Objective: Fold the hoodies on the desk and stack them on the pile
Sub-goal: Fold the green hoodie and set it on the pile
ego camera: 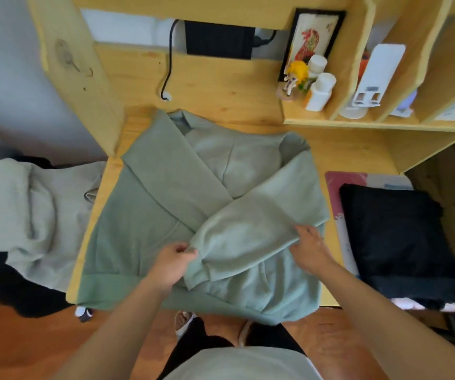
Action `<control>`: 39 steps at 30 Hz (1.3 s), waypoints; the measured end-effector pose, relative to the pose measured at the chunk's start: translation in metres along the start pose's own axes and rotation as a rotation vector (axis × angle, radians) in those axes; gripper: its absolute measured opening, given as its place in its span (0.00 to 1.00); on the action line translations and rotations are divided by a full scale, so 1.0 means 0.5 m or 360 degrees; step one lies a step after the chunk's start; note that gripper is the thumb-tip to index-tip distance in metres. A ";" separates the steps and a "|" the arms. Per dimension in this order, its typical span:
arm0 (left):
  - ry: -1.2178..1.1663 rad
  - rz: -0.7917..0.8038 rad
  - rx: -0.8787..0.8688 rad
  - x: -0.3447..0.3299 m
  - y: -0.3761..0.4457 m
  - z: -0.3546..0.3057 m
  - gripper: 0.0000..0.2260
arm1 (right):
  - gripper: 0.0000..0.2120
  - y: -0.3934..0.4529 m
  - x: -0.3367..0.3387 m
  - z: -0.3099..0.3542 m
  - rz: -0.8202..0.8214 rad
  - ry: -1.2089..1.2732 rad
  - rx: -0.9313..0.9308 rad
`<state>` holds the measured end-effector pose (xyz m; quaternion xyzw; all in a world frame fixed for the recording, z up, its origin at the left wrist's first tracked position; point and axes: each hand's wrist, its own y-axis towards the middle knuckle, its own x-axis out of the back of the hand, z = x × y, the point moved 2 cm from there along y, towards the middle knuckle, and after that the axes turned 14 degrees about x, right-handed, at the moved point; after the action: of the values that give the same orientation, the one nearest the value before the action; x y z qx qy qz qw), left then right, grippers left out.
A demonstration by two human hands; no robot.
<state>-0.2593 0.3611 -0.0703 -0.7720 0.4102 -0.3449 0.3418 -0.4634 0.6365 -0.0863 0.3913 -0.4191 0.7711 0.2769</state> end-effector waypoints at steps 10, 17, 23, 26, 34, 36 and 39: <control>-0.0911 0.0683 -0.0608 0.065 -0.129 -0.253 0.03 | 0.22 0.012 -0.047 -0.006 -0.0206 0.0679 -0.0606; -0.0133 -0.0240 0.0354 0.099 0.090 -0.042 0.03 | 0.07 0.038 -0.013 -0.002 -0.0384 0.1555 -0.0855; -0.0414 -0.0255 0.0292 0.046 0.123 -0.046 0.06 | 0.07 0.085 0.045 -0.014 -0.0426 0.2532 -0.1005; -0.0595 -0.0306 0.0348 0.028 0.127 -0.049 0.06 | 0.05 0.101 0.048 -0.020 -0.0311 0.2516 -0.1062; -0.0693 0.0010 0.0471 -0.005 0.076 -0.032 0.05 | 0.07 0.048 0.007 0.026 -0.0521 0.2316 -0.0939; -0.0761 0.0010 0.0433 -0.005 0.079 -0.028 0.10 | 0.07 0.020 -0.039 0.098 -0.0243 0.2022 -0.0833; -0.1009 0.0061 0.0482 -0.007 0.077 -0.041 0.04 | 0.05 0.004 -0.108 0.186 0.0020 0.1985 -0.0847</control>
<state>-0.2929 0.3425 -0.0914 -0.7733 0.2423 -0.1384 0.5693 -0.4015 0.5498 -0.1004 -0.2107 -0.3587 0.7247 0.5494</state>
